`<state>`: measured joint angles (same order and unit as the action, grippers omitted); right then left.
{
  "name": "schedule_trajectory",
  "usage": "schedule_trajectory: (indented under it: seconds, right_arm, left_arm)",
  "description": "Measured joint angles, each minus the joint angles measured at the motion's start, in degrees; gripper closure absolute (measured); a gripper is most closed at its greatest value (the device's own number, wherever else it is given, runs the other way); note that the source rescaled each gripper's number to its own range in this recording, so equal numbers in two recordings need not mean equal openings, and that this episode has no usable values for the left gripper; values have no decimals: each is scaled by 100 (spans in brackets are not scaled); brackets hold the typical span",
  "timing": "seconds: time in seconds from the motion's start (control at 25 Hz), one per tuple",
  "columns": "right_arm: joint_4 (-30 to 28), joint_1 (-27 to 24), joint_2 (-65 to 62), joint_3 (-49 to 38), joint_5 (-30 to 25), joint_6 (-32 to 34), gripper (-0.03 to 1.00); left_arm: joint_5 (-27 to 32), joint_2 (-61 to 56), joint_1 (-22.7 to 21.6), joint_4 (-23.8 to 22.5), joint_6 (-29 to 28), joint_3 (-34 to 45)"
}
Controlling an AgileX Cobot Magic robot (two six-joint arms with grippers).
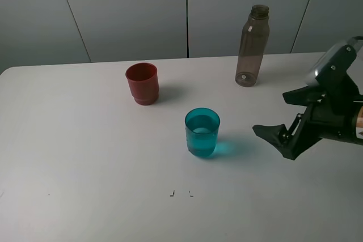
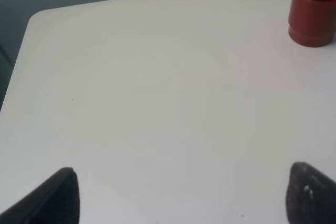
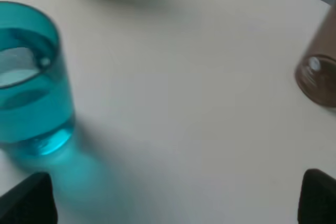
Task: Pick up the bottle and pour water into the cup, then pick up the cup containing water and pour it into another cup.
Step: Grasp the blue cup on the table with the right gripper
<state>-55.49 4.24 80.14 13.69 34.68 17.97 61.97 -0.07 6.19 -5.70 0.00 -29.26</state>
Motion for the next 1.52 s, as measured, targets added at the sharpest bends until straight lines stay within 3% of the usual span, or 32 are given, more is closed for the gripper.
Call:
schedule_trajectory:
  seconds: [0.16,0.52,0.88,1.16,1.52]
  right_arm:
    - [-433,0,262,-11,454,14,-3]
    - [-824,0,1947,220,1605,-218,-3]
    - [-1141,80,2782,772,1726,-649,-3]
    - [-1619,84,3120,1229,1967,-671,-3]
    - [-1743,251,3472,1673,2177,-671,-3]
  left_arm:
    - [0,0,0,0,39,0]
    - [0,0,0,0,39,0]
    - [0,0,0,0,39,0]
    - [0,0,0,0,39,0]
    - [0,0,0,0,39,0]
